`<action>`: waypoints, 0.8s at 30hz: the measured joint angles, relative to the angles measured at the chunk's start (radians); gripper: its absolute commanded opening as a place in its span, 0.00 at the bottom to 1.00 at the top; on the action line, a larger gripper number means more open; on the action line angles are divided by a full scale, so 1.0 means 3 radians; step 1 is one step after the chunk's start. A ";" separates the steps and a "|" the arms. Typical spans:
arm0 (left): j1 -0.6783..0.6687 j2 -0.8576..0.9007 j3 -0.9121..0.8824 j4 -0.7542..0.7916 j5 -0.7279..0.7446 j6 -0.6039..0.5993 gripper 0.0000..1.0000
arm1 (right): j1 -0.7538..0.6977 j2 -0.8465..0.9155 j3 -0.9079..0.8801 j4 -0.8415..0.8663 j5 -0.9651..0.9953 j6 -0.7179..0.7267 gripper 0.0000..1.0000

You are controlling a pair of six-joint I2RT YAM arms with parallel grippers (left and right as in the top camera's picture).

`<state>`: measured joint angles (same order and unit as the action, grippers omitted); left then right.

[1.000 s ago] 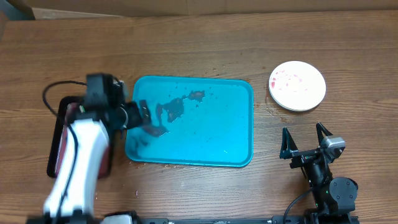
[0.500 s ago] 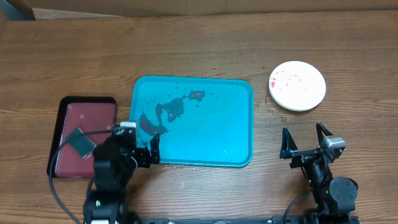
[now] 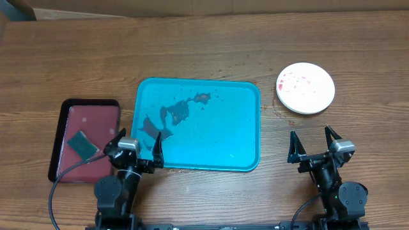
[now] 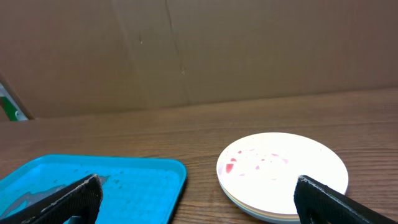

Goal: Clean dirty plates on tray and stack at the side

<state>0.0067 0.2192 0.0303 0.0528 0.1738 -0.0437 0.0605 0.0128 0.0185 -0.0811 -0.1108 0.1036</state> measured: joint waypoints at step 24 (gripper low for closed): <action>0.0000 -0.0678 -0.0072 -0.0392 -0.0160 0.0008 1.00 | 0.0000 0.0000 0.0000 0.0000 0.0014 0.0000 1.00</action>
<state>0.0067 0.0158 0.0086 -0.0647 0.1257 -0.0414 0.0605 0.0128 0.0185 -0.0811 -0.1066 0.1036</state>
